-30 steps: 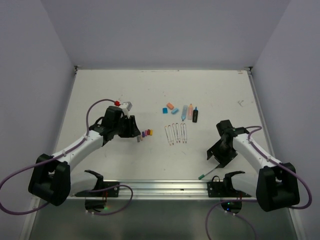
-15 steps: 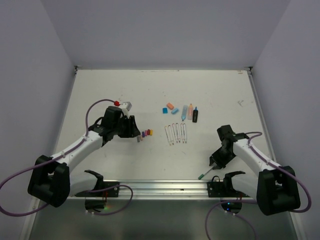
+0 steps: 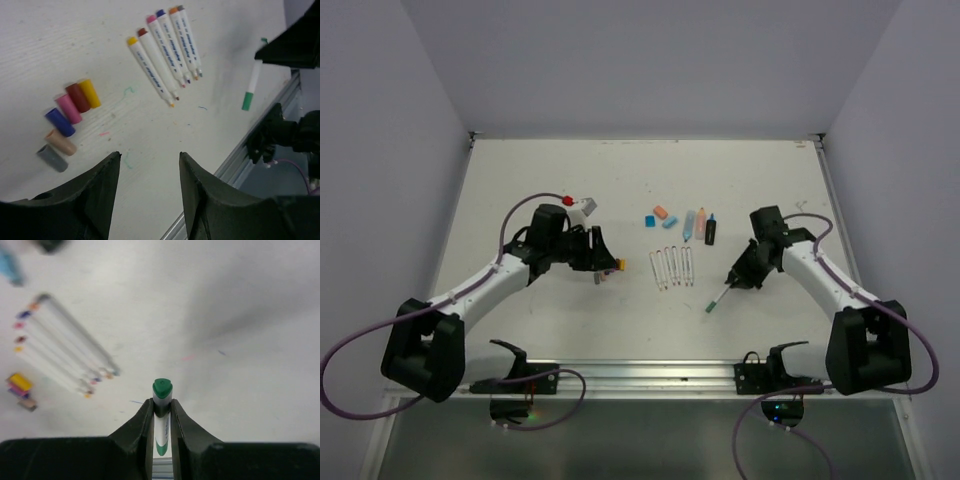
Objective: Open the pen caps
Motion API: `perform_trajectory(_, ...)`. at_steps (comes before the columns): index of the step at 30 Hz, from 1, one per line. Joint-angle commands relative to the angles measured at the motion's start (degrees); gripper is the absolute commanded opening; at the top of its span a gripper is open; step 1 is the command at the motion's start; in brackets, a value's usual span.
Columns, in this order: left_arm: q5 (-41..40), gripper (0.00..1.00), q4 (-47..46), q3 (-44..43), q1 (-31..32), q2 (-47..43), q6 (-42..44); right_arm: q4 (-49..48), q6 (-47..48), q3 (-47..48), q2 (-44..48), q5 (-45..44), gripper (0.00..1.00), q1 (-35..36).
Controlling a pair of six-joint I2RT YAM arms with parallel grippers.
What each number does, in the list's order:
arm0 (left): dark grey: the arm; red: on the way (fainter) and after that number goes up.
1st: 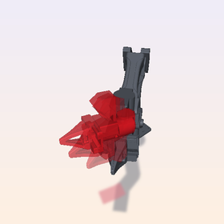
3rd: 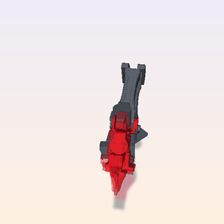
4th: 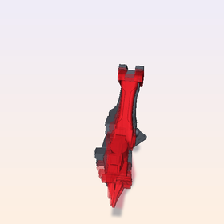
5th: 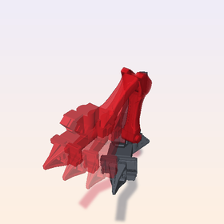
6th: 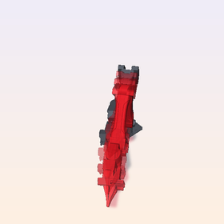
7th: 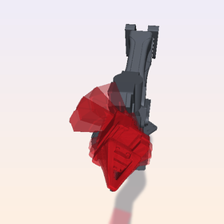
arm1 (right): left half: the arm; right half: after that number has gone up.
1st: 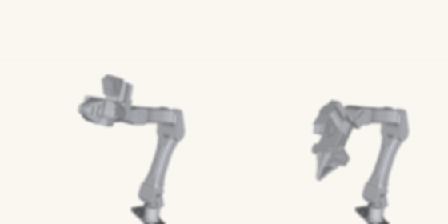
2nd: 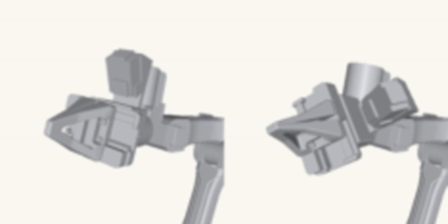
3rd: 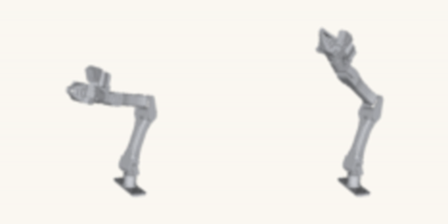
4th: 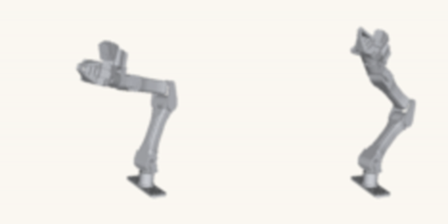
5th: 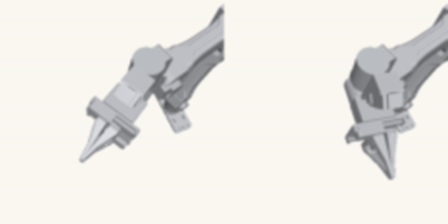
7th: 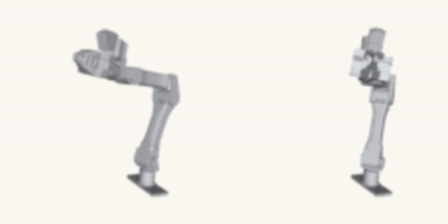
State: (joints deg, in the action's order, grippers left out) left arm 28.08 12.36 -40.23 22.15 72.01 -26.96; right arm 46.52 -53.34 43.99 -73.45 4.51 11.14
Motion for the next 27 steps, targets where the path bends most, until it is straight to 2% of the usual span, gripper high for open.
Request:
perform_trajectory(1,16.7,0.54,-11.1,-2.4,0.0,3.6,-3.0,-10.3,10.4,9.4,-2.7,10.4,0.0,2.0)
perform_trajectory(3,23.4,0.57,-16.0,-2.2,0.3,4.9,-6.3,-13.2,11.4,13.5,-4.1,14.9,0.0,3.3)
perform_trajectory(7,29.0,0.63,-23.3,-3.1,1.5,8.5,-10.4,-21.5,8.6,17.6,-7.5,23.5,0.0,7.0)
perform_trajectory(14,31.4,0.66,-30.4,-4.5,2.6,11.0,-16.8,-28.9,4.2,22.7,-11.6,26.9,0.0,13.1)
perform_trajectory(27,32.3,0.64,-32.3,-4.8,3.9,12.3,-17.9,-35.1,-0.6,23.1,-14.5,29.4,0.0,13.7)
